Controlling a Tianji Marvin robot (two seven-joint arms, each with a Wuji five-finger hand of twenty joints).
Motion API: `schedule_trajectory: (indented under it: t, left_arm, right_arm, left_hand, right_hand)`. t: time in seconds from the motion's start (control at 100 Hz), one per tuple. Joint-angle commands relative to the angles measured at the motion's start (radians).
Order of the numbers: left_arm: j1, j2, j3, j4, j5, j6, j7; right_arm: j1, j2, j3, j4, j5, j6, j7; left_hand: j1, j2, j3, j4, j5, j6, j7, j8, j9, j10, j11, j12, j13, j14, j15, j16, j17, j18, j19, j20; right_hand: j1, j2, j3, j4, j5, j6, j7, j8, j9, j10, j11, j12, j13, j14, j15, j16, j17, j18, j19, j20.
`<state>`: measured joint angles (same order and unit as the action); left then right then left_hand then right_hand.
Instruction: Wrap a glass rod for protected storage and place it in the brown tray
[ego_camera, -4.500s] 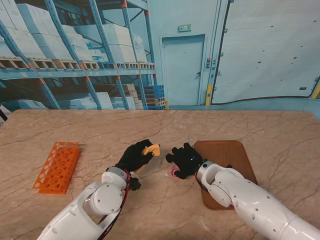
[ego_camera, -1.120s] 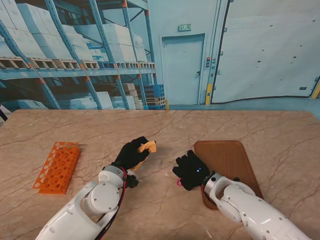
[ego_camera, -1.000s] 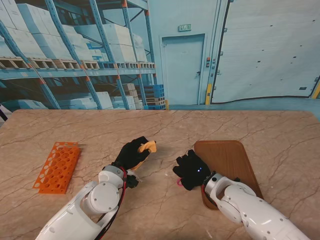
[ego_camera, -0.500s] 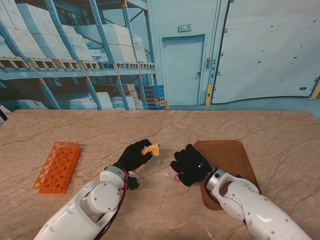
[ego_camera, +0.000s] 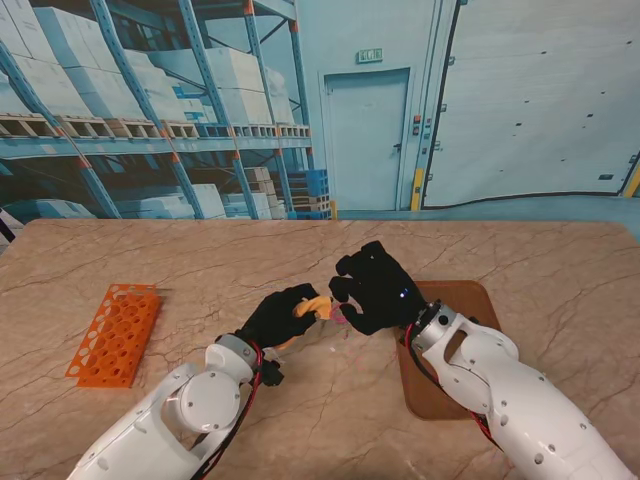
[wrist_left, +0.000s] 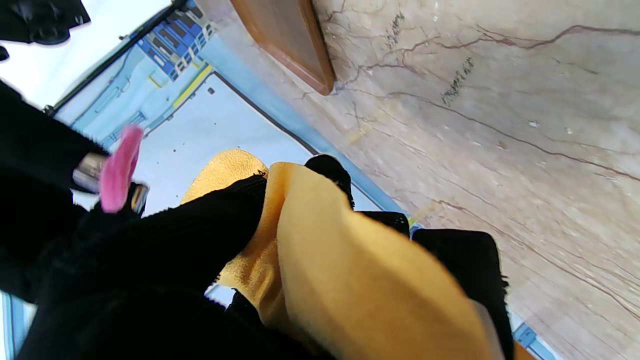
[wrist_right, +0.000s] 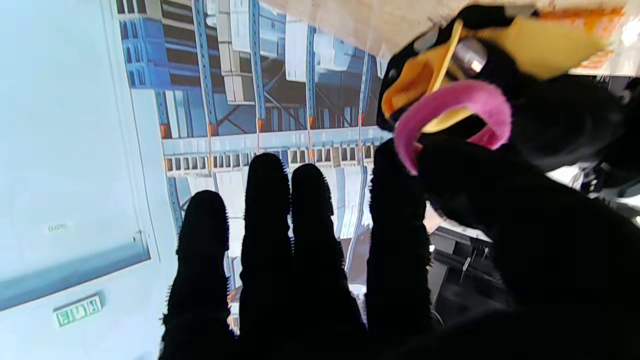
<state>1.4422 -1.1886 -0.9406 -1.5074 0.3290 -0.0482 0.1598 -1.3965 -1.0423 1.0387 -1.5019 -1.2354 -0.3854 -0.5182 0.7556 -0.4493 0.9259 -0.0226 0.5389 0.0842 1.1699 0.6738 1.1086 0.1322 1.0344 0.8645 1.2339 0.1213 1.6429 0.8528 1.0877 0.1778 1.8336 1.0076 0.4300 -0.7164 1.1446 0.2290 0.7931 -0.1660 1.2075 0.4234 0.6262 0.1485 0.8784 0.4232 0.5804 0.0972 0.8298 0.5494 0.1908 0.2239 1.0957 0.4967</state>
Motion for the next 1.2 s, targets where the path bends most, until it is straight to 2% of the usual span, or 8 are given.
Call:
schedule_trajectory:
  t: [0.0,0.52,0.68,0.84,1.03,1.12,1.19]
  left_arm:
    - [0.008,0.001,0.005,-0.014,0.005,-0.007,-0.009]
    - [0.019,0.006,0.007,-0.036,-0.011,-0.04,-0.028]
    - [0.019,0.008,0.007,-0.034,-0.006,-0.058,-0.031]
    - [0.017,0.008,0.01,-0.032,-0.018,-0.069,-0.036]
    - [0.012,0.011,0.013,-0.024,-0.01,-0.099,-0.039]
    - [0.01,0.012,0.013,-0.021,-0.003,-0.109,-0.039]
    - [0.008,0.012,0.014,-0.017,0.005,-0.117,-0.036]
  right_arm:
    - [0.011,-0.011,0.002,-0.021,0.009,-0.004,-0.002]
    - [0.019,-0.016,-0.007,-0.022,0.029,0.005,0.018]
    - [0.01,-0.014,0.003,-0.024,0.025,0.012,0.03]
    - [0.002,-0.013,0.007,-0.026,0.026,0.01,0.034]
    - [-0.003,-0.012,0.009,-0.026,0.025,0.013,0.038]
    - [-0.006,-0.012,0.01,-0.027,0.026,0.018,0.043]
    - [-0.007,-0.012,0.011,-0.027,0.027,0.019,0.044]
  left_hand:
    - [0.028,0.017,-0.003,0.006,-0.001,-0.013,-0.005,-0.005,0.034,0.049,0.009,0.009,0.036,0.043,0.09,-0.001,0.028,-0.072,0.26,0.012]
    - [0.034,0.015,-0.018,0.0,0.0,-0.017,-0.021,-0.026,0.03,0.047,0.004,0.012,0.036,0.043,0.09,-0.001,0.028,-0.076,0.26,0.002]
    - [0.04,-0.005,-0.029,-0.013,0.01,-0.018,-0.035,-0.052,0.043,0.038,0.004,0.012,0.036,0.024,0.091,-0.001,0.03,-0.092,0.26,0.007]
    - [0.047,-0.023,-0.052,-0.046,0.01,-0.012,-0.048,-0.087,0.048,0.026,0.005,0.013,0.036,0.019,0.093,-0.001,0.031,-0.099,0.26,0.012]
    - [0.036,-0.08,-0.037,-0.066,-0.001,-0.013,-0.071,-0.131,0.058,0.01,0.006,0.011,0.036,-0.003,0.095,-0.002,0.033,-0.123,0.26,0.011]
    - [-0.002,-0.127,-0.008,-0.06,-0.008,-0.007,-0.087,-0.153,0.057,-0.011,0.011,0.01,0.037,-0.02,0.095,-0.004,0.034,-0.143,0.26,0.008]
    - [-0.043,-0.154,-0.034,-0.068,-0.011,-0.005,-0.098,-0.163,0.056,-0.026,0.018,0.012,0.037,-0.033,0.096,-0.004,0.035,-0.156,0.26,0.005]
  right_hand:
    - [0.011,0.026,0.006,-0.013,-0.005,-0.028,0.008,0.012,0.015,-0.012,0.015,0.009,0.015,-0.013,0.009,0.002,-0.015,0.015,0.015,-0.004]
    - [0.012,0.037,-0.011,-0.036,-0.012,-0.037,-0.007,0.006,0.023,-0.015,0.011,0.007,0.023,-0.013,0.007,0.009,-0.012,0.011,0.012,-0.001]
    - [0.012,0.048,-0.024,-0.052,-0.022,-0.053,-0.015,0.002,0.027,-0.015,0.008,0.006,0.024,-0.015,0.006,0.01,-0.012,0.011,0.012,0.001]
    - [0.014,0.055,-0.033,-0.065,-0.028,-0.056,-0.019,-0.002,0.027,-0.015,0.007,0.006,0.023,-0.015,0.003,0.011,-0.012,0.009,0.009,0.001]
    - [0.014,0.06,-0.038,-0.076,-0.031,-0.06,-0.022,-0.004,0.027,-0.015,0.007,0.006,0.023,-0.016,0.002,0.012,-0.012,0.009,0.009,0.002]
    - [0.016,0.06,-0.039,-0.079,-0.032,-0.061,-0.023,-0.005,0.027,-0.015,0.007,0.006,0.023,-0.015,0.001,0.013,-0.012,0.009,0.009,0.003]
    - [0.017,0.061,-0.039,-0.082,-0.033,-0.061,-0.022,-0.005,0.027,-0.015,0.007,0.006,0.024,-0.015,0.001,0.013,-0.012,0.009,0.008,0.003]
